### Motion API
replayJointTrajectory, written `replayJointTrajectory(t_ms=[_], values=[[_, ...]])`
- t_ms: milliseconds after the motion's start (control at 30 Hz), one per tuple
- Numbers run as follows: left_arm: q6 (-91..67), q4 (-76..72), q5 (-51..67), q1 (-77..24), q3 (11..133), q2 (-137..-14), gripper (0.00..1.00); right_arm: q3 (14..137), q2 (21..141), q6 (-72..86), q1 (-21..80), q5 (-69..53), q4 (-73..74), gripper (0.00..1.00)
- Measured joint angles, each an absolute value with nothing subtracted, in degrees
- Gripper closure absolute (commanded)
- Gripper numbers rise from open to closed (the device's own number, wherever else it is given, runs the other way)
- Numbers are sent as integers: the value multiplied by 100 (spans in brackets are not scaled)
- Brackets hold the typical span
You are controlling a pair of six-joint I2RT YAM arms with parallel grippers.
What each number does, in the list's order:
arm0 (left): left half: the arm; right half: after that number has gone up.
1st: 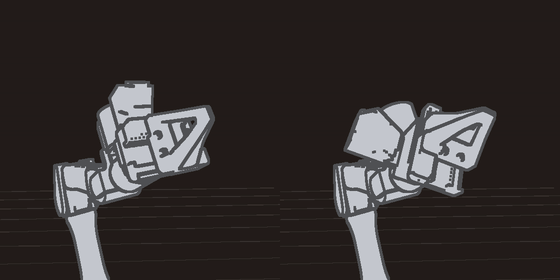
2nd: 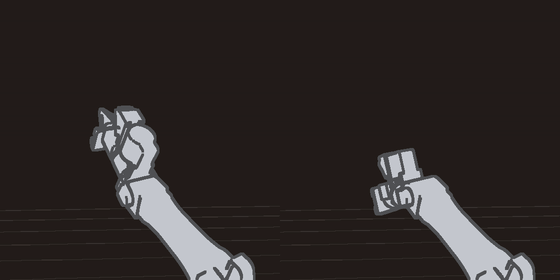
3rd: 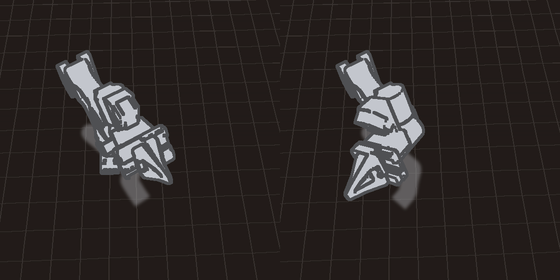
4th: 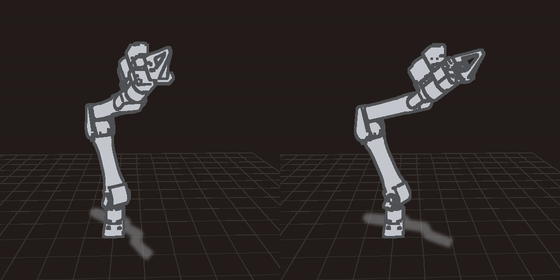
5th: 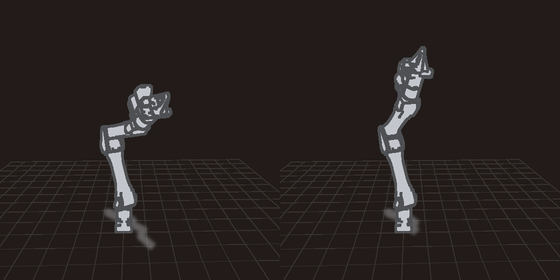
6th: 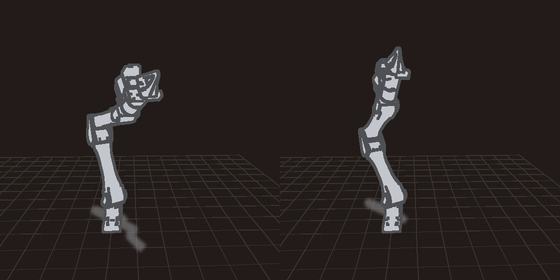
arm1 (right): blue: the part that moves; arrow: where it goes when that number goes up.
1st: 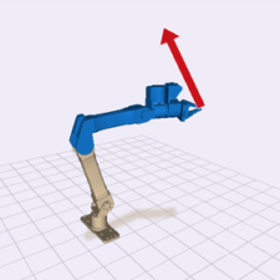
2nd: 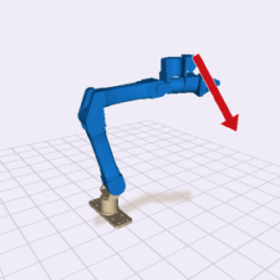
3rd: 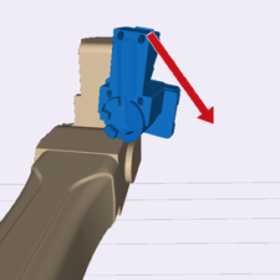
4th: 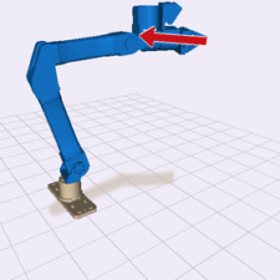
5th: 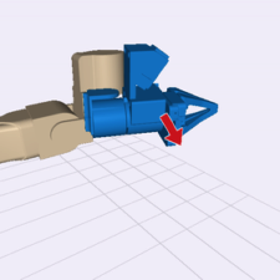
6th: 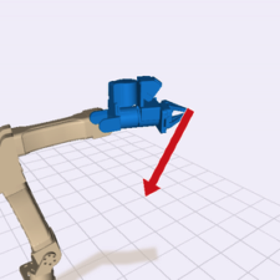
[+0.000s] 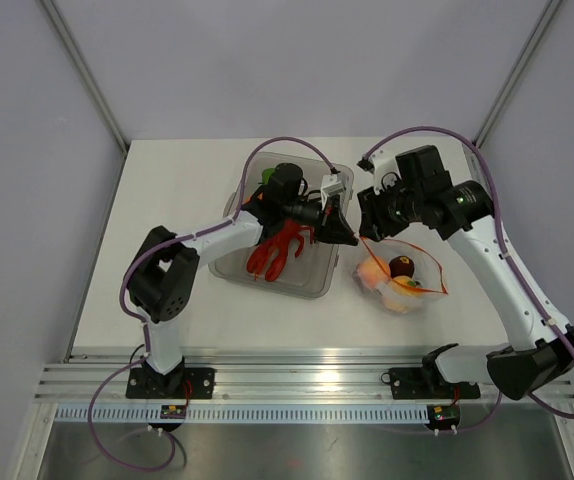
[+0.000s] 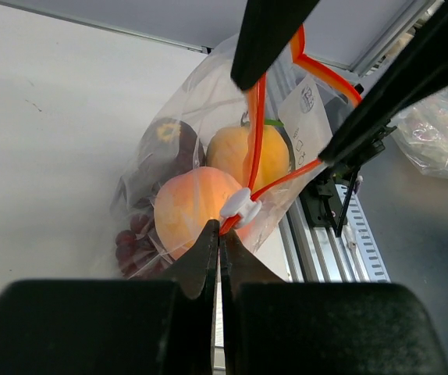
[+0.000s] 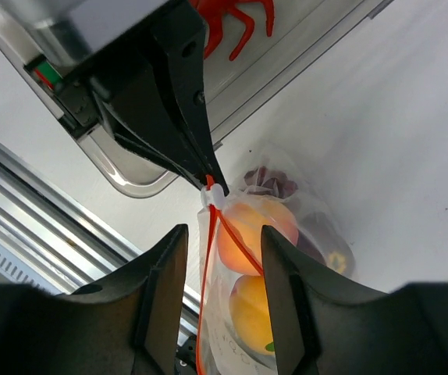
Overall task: Place the food in the zip-top bag and seal the zipper
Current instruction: Zip the zipper food storage bag at the center of the board.
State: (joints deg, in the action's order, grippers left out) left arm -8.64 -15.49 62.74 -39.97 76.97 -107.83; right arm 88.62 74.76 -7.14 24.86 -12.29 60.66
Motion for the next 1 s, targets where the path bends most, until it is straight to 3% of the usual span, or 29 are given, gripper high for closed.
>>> replayJointTrajectory(t_ms=[567,800,833,1000], values=[[-1173,-1693,6464,-3957,7769,-10783,100,8353,7588,-1079,2574,-1721,5756,54],[-1229,-1743,6519,-3957,7769,-10783,100,8267,7647,-1074,2582,-1712,5636,74],[-1234,-1752,6530,-3957,7769,-10783,100,8267,7651,-1072,2585,-1712,5612,84],[-1251,-1761,6571,-3946,7769,-10785,100,8263,7653,-1059,2585,-1693,5531,98]])
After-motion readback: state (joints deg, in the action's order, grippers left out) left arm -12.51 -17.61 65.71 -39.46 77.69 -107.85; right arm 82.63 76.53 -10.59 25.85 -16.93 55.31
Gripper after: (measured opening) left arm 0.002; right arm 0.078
